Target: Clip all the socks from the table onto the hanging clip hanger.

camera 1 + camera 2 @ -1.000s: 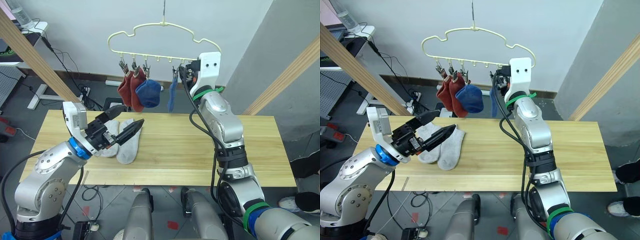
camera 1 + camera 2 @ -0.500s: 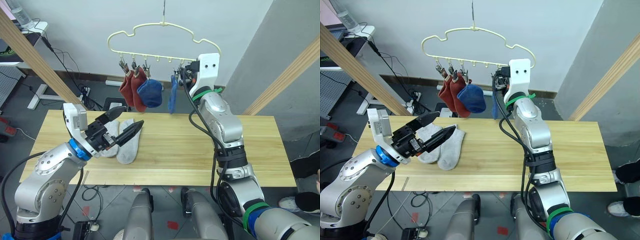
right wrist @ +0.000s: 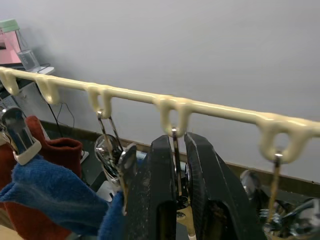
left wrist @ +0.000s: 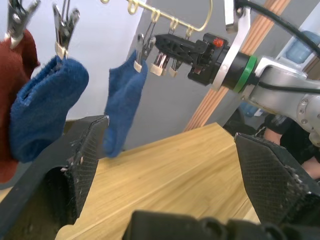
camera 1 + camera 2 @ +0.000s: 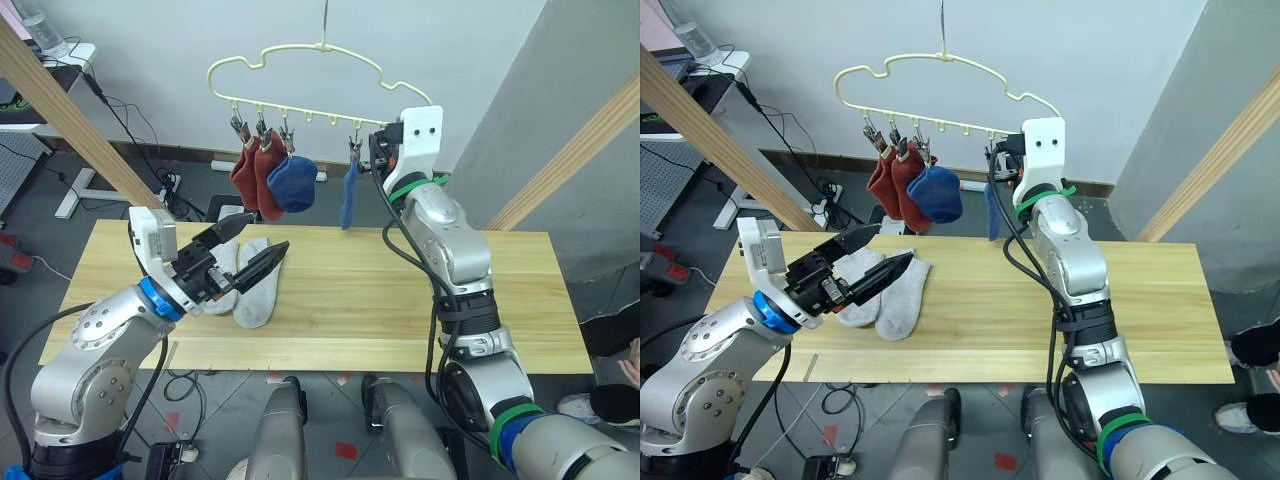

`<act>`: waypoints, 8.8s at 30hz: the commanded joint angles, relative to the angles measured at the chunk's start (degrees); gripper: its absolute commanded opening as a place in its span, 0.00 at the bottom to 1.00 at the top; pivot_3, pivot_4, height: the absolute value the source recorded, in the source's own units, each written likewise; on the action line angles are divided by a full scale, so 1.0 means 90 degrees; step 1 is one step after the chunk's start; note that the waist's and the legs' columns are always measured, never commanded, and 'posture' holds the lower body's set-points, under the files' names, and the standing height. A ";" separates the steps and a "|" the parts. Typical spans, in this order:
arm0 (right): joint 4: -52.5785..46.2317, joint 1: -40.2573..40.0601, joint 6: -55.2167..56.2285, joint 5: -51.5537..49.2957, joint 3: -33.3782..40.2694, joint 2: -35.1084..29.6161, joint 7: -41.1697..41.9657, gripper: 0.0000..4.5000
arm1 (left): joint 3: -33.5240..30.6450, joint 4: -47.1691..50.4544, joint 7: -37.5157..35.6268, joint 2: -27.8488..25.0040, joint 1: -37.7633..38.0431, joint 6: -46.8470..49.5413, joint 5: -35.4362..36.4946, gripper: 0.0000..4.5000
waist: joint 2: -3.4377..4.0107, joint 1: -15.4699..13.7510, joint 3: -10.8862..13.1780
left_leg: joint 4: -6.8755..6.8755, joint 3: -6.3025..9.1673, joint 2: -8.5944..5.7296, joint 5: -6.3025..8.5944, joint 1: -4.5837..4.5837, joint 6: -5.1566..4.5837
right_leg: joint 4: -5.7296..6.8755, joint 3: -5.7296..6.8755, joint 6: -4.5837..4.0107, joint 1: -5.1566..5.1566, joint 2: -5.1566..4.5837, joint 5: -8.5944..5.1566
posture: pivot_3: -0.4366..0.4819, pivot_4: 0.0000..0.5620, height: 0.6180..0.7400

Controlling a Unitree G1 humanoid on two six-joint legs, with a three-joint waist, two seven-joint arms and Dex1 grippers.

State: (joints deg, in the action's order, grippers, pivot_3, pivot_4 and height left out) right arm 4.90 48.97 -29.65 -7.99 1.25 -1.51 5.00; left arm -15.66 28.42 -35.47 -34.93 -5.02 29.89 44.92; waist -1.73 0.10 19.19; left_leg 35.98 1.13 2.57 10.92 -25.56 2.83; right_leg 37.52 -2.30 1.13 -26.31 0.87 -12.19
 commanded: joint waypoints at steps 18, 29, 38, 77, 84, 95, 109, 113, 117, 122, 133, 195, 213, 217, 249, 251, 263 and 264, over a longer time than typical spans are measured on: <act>-0.1356 0.0274 -0.3176 -0.2329 0.0746 -0.1136 0.1418 0.01 | 0.1519 -0.4916 0.0802 0.0830 -0.1855 -0.1654 -0.3550 1.00 | 0.0014 0.0024 0.0009 | -0.0002 -0.0010 0.0000 0.0001 -0.0016 -0.0002 | -0.0013 -0.0003 0.0001 -0.0008 -0.0004 0.0001 | 0.47 0.65 1.00; -0.1490 0.0214 -0.3165 -0.2325 0.0690 -0.1095 0.1202 0.01 | 0.2042 -0.5883 0.0503 0.0947 -0.2271 -0.1943 -0.4347 1.00 | 0.0014 0.0145 0.0009 | 0.0001 -0.0005 -0.0001 0.0002 -0.0028 -0.0004 | -0.0029 0.0002 0.0004 -0.0007 -0.0003 0.0003 | 0.45 0.64 1.00; -0.1621 0.0185 -0.3320 -0.2393 0.0737 -0.1070 0.1049 0.01 | 0.2109 -0.6258 0.0417 0.1168 -0.2397 -0.1978 -0.4565 0.81 | 0.0014 0.0172 0.0009 | 0.0003 -0.0007 -0.0001 0.0002 -0.0027 -0.0004 | -0.0026 0.0000 0.0005 -0.0005 -0.0005 0.0003 | 0.43 0.65 1.00; -0.0424 0.1467 -0.6983 -0.4005 0.3849 -0.0277 -0.0028 0.01 | 0.2419 -0.2944 -0.0794 0.1646 -0.2114 -0.4724 -0.4216 0.00 | 0.0017 0.0180 0.0012 | 0.0002 -0.0002 -0.0003 0.0009 -0.0028 -0.0017 | -0.0042 0.0003 0.0004 0.0007 -0.0008 0.0003 | 0.41 0.68 1.00; -0.0361 0.1490 -0.6983 -0.4410 0.4056 -0.0149 -0.0575 0.01 | 0.2432 -0.3195 -0.0798 0.1696 -0.2246 -0.5016 -0.4236 0.00 | 0.0018 0.0183 0.0012 | 0.0002 -0.0004 -0.0003 0.0013 -0.0030 -0.0024 | -0.0046 0.0001 0.0005 0.0007 -0.0009 0.0003 | 0.41 0.67 1.00; -0.0433 0.1293 -0.6983 -0.5191 0.3916 -0.0037 -0.1231 0.01 | 0.2425 -0.3306 -0.0663 0.1709 -0.2387 -0.5310 -0.4294 0.00 | 0.0017 0.0190 0.0012 | 0.0001 -0.0004 -0.0002 0.0014 -0.0030 -0.0025 | -0.0045 0.0002 0.0005 0.0007 -0.0008 0.0003 | 0.42 0.66 1.00; -0.0766 0.1128 -0.6983 -0.5677 0.3593 -0.0286 -0.1226 0.78 | 0.2604 -0.3251 -0.0592 0.1810 -0.2453 -0.5145 -0.4337 0.00 | 0.0019 0.0207 0.0012 | 0.0002 -0.0007 -0.0002 0.0014 -0.0033 -0.0025 | -0.0043 0.0000 0.0005 0.0001 -0.0003 0.0003 | 0.41 0.66 1.00; -0.1482 0.0817 -0.6983 -0.5914 0.3501 -0.0788 -0.1091 1.00 | 0.2635 -0.3211 -0.0613 0.1888 -0.2519 -0.4652 -0.4198 0.16 | 0.0020 0.0195 0.0013 | 0.0002 -0.0001 -0.0002 0.0014 -0.0035 -0.0025 | -0.0044 0.0004 0.0005 0.0002 0.0000 0.0003 | 0.40 0.66 1.00; -0.2614 0.0122 -0.6983 -0.6077 0.3132 -0.1585 -0.0680 1.00 | 0.2598 -0.3160 -0.0680 0.2044 -0.2554 -0.3652 -0.3735 0.40 | 0.0023 0.0204 0.0015 | 0.0003 -0.0003 -0.0002 0.0017 -0.0039 -0.0030 | -0.0053 0.0001 0.0007 0.0004 -0.0007 0.0002 | 0.38 0.67 1.00; -0.3385 -0.0403 -0.6478 -0.5834 0.2890 -0.1833 -0.0693 1.00 | 0.2413 -0.3056 -0.0723 0.1985 -0.2504 -0.2676 -0.3295 0.70 | 0.0025 0.0359 0.0017 | 0.0007 -0.0012 -0.0008 0.0019 -0.0035 -0.0034 | -0.0048 -0.0006 0.0009 0.0003 0.0001 0.0002 | 0.36 0.67 1.00; -0.4557 -0.2267 -0.3403 -0.3093 0.0636 -0.2575 -0.0622 1.00 | 0.0824 -0.1263 -0.1237 0.0623 -0.1699 -0.0011 -0.0744 1.00 | 0.0042 0.0550 0.0043 | -0.0002 -0.0024 0.0009 0.0019 -0.0029 -0.0032 | -0.0043 -0.0020 0.0010 -0.0017 0.0016 0.0001 | 0.39 0.70 1.00; -0.1586 -0.0868 0.0247 0.0623 -0.0212 -0.0221 -0.0950 0.55 | 0.0229 0.0687 -0.0299 0.0036 -0.0499 0.0567 0.0555 1.00 | 0.0047 0.0168 0.0069 | 0.0006 -0.0026 -0.0001 0.0017 -0.0031 -0.0028 | -0.0040 -0.0017 0.0012 -0.0014 0.0004 0.0007 | 0.53 0.64 1.00; -0.1425 -0.0714 0.0362 0.0660 -0.0226 -0.0139 -0.0961 0.04 | 0.0319 0.0689 -0.0311 0.0059 -0.0509 0.0511 0.0451 1.00 | 0.0047 0.0167 0.0069 | 0.0008 -0.0023 0.0000 0.0017 -0.0030 -0.0028 | -0.0035 -0.0014 0.0012 -0.0013 0.0004 0.0007 | 0.53 0.64 1.00; -0.1596 -0.0885 0.0257 0.0665 -0.0223 -0.0214 -0.0915 0.04 | 0.0328 0.0687 -0.0322 0.0063 -0.0499 0.0504 0.0436 1.00 | 0.0047 0.0164 0.0069 | 0.0008 -0.0023 -0.0001 0.0017 -0.0030 -0.0028 | -0.0035 -0.0014 0.0012 -0.0013 0.0004 0.0007 | 0.52 0.64 1.00; -0.1114 -0.0486 0.0396 0.0743 -0.0149 0.0156 -0.1043 0.48 | 0.0493 0.0719 -0.0255 0.0130 -0.0558 0.0477 0.0369 1.00 | 0.0047 0.0164 0.0068 | 0.0010 -0.0022 -0.0001 0.0017 -0.0029 -0.0028 | -0.0032 -0.0013 0.0011 -0.0012 0.0004 0.0008 | 0.53 0.61 1.00; -0.1042 -0.0438 0.0432 0.0740 -0.0117 0.0189 -0.1084 0.48 | 0.0494 0.0735 -0.0237 0.0136 -0.0560 0.0487 0.0377 1.00 | 0.0046 0.0164 0.0068 | 0.0010 -0.0021 -0.0001 0.0017 -0.0029 -0.0028 | -0.0032 -0.0012 0.0011 -0.0012 0.0004 0.0008 | 0.53 0.61 1.00; -0.0824 -0.0272 0.0543 0.0613 -0.0061 0.0388 -0.0995 0.48 | 0.0519 0.0793 -0.0147 0.0159 -0.0559 0.0492 0.0371 1.00 | 0.0046 0.0160 0.0067 | 0.0012 -0.0019 0.0000 0.0017 -0.0029 -0.0028 | -0.0028 -0.0010 0.0009 -0.0011 0.0004 0.0009 | 0.54 0.60 1.00; -0.0819 -0.0268 0.0538 0.0598 -0.0049 0.0406 -0.0985 0.48 | 0.0523 0.0792 -0.0142 0.0160 -0.0561 0.0493 0.0372 1.00 | 0.0046 0.0159 0.0067 | 0.0012 -0.0019 0.0000 0.0017 -0.0029 -0.0028 | -0.0028 -0.0010 0.0009 -0.0011 0.0004 0.0009 | 0.54 0.60 1.00</act>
State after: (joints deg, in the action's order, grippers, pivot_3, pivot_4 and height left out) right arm -1.20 45.43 -26.29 -1.83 0.45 1.66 -3.90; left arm -11.21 33.41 -36.82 -33.63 -9.85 35.49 48.17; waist -1.32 1.54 19.79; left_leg 36.09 0.96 2.56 11.07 -25.82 2.58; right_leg 37.27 -2.39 1.22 -26.41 0.91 -12.11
